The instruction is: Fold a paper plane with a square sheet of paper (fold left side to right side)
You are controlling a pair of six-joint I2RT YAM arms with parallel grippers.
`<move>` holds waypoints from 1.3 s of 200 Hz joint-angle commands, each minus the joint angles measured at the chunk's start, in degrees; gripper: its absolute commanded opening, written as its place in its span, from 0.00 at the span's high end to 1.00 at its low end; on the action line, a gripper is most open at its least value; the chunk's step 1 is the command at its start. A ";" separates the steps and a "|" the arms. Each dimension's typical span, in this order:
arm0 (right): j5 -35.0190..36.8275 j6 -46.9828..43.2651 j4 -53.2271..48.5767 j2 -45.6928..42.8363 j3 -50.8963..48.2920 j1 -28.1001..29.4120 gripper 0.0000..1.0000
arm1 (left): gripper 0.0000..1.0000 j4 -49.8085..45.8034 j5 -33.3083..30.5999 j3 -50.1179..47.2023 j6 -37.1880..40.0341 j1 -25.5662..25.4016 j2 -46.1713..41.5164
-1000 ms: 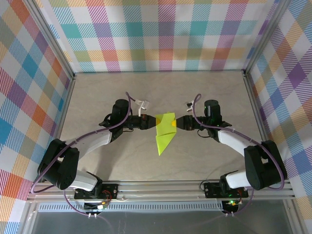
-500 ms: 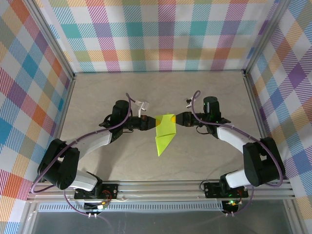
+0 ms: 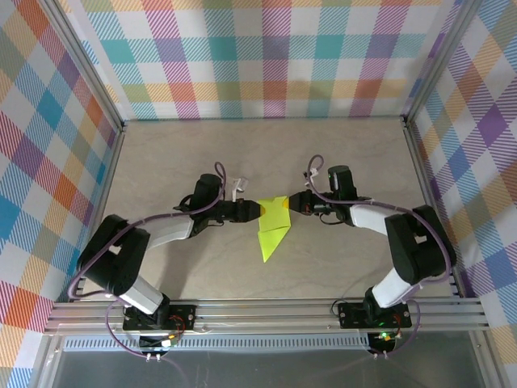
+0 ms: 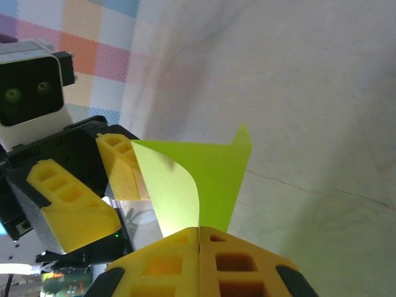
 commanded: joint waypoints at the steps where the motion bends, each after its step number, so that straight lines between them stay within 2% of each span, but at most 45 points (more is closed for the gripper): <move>1: 2.66 0.25 1.27 1.91 -0.56 0.34 1.00 | 0.57 2.02 -2.96 -0.87 0.25 0.45 -0.04; 39: 6.54 0.60 -6.69 2.91 2.20 0.37 1.00 | 0.53 -10.61 -9.96 0.42 6.79 0.55 -5.54; 55: 6.75 1.14 -9.81 3.19 3.52 0.36 1.00 | 0.52 -16.85 -14.01 1.25 10.43 -1.30 -8.61; 87: 6.35 3.18 -13.80 3.64 5.62 0.24 1.00 | 0.49 -29.91 -26.97 5.07 16.97 -10.53 -13.75; 112: 6.38 4.20 -14.61 3.35 6.50 0.26 1.00 | 0.49 -34.92 -34.42 7.46 16.68 -17.53 -13.90; 142: 5.18 7.24 -15.10 4.34 7.53 0.29 1.00 | 0.47 -40.24 -46.80 10.62 14.89 -27.02 -10.63; 190: 4.78 10.20 -15.20 5.09 8.27 0.24 1.00 | 0.46 -43.67 -55.72 17.66 12.30 -35.74 -0.36; 224: 4.61 10.84 -15.21 5.22 8.27 0.32 1.00 | 0.43 -48.20 -61.13 23.83 11.44 -38.66 8.07; 260: 4.48 10.84 -15.30 5.53 8.43 0.37 1.00 | 0.40 -51.96 -66.15 27.85 10.33 -39.47 12.34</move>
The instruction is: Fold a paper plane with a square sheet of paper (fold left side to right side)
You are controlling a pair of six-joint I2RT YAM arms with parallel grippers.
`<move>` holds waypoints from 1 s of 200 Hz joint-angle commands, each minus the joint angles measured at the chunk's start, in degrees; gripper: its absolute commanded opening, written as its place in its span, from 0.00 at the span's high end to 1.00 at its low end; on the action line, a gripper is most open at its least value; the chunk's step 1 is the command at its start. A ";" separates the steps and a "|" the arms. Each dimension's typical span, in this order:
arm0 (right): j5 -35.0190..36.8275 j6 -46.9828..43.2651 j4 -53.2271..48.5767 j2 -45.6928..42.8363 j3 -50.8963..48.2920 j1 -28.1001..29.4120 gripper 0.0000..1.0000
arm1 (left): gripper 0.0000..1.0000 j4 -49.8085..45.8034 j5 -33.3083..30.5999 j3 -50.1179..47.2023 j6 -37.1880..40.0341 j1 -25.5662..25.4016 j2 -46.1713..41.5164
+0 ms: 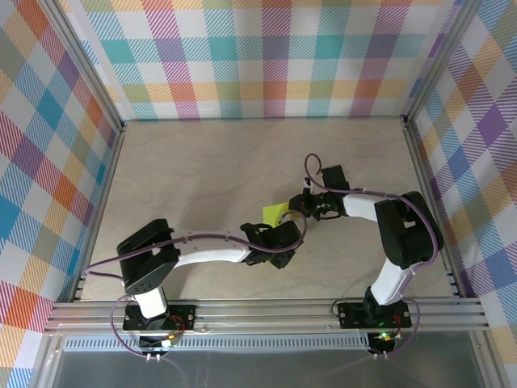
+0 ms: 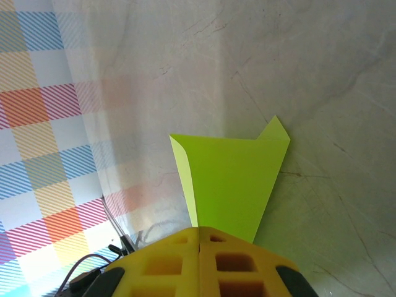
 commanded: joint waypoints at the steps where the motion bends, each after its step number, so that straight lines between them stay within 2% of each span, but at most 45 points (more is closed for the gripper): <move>1: -1.27 0.70 -0.68 1.08 1.25 0.37 1.00 | 0.40 -5.13 -6.20 2.66 -1.55 -0.56 1.63; 47: -1.34 1.18 -0.23 1.18 0.94 0.32 1.00 | 0.40 -6.22 -7.41 4.61 -1.46 -0.59 4.48; 200: -0.75 2.45 1.24 3.37 1.28 1.25 1.00 | 0.62 -4.80 -5.98 5.18 -2.08 -0.53 6.55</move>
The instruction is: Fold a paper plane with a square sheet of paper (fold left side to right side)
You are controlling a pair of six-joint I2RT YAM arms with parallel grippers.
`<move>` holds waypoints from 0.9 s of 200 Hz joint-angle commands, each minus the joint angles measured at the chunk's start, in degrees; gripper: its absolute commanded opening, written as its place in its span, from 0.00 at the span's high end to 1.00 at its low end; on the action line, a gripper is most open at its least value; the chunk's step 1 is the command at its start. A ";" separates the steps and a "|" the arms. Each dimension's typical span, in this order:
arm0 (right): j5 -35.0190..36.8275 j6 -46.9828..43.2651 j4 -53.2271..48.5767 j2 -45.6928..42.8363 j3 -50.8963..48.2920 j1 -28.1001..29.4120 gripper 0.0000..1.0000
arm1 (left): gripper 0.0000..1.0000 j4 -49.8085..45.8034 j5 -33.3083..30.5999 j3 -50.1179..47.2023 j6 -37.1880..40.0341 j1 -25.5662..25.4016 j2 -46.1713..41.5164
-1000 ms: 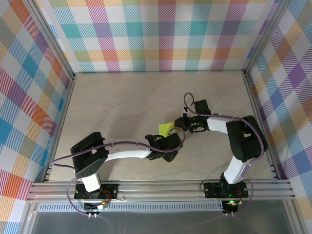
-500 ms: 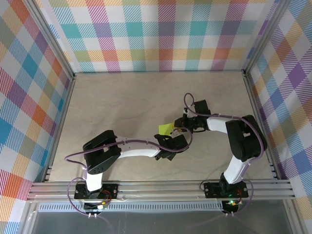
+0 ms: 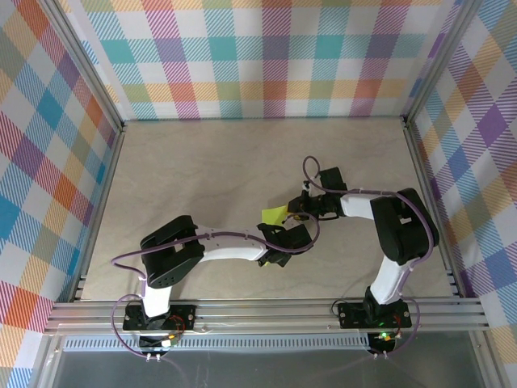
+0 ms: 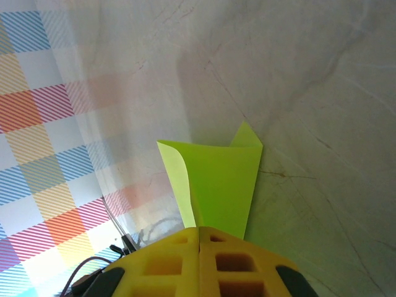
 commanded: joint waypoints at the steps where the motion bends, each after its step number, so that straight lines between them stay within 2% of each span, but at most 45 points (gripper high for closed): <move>1: -0.54 0.36 0.39 0.58 1.18 0.31 1.00 | 0.62 -1.18 0.10 1.39 -0.70 -0.38 0.86; 81: 0.56 0.40 -0.50 0.17 1.06 0.31 1.00 | 0.80 -0.91 -0.72 0.28 -1.76 -0.30 0.12; 140: 0.31 0.89 -0.72 -1.09 1.36 0.34 1.00 | 0.89 -0.74 -2.33 -0.78 -2.28 -0.30 -1.34; 180: 0.89 0.12 -1.99 -2.55 1.98 0.23 0.85 | 0.97 0.37 -3.20 -2.89 -3.47 0.17 -4.08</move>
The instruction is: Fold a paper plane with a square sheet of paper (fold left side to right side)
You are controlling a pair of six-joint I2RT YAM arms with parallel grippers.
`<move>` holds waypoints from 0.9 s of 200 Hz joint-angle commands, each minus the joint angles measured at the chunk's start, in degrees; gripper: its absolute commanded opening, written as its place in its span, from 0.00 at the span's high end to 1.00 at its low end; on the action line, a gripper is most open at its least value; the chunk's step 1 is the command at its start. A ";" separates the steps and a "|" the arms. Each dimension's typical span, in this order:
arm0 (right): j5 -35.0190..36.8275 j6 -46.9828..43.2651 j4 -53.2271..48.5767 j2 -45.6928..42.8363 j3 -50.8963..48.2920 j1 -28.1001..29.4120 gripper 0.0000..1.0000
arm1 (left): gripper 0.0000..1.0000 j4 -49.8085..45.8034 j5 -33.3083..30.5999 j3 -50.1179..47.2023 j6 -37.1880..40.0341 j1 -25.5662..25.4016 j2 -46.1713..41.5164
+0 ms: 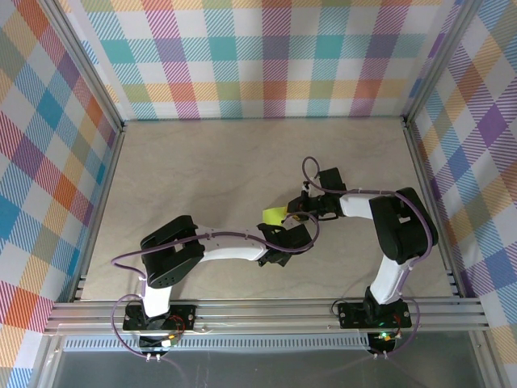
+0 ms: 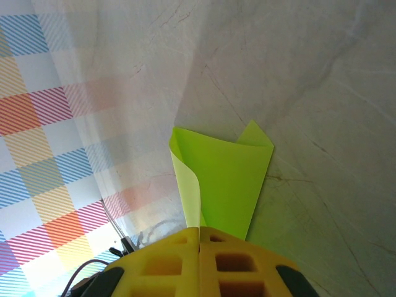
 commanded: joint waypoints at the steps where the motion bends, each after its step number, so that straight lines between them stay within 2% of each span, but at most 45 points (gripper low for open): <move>1: 0.42 -0.24 -1.90 -2.68 1.67 0.21 0.84 | 0.97 -0.16 -1.84 -2.23 -1.68 0.18 -3.76; 36: 0.77 -1.65 -3.28 -5.58 2.60 -2.14 0.68 | 1.00 3.60 0.20 -6.57 -2.84 1.65 -8.25; 74: 1.83 -6.73 -9.49 -10.07 4.29 -6.54 0.55 | 1.00 10.47 6.81 -11.87 -3.91 4.46 -13.05; 128: 3.49 -10.40 -10.65 -17.31 -2.13 -11.04 0.49 | 1.00 28.89 24.01 -23.00 -10.31 12.28 -20.15; 155: -2.55 -8.76 -3.76 -17.43 -6.83 -10.89 0.49 | 1.00 42.91 33.60 -30.02 -15.89 17.04 -22.06; 180: -4.50 -7.78 -0.01 -16.36 -8.88 -9.62 0.50 | 1.00 51.17 37.80 -33.59 -19.71 19.66 -22.01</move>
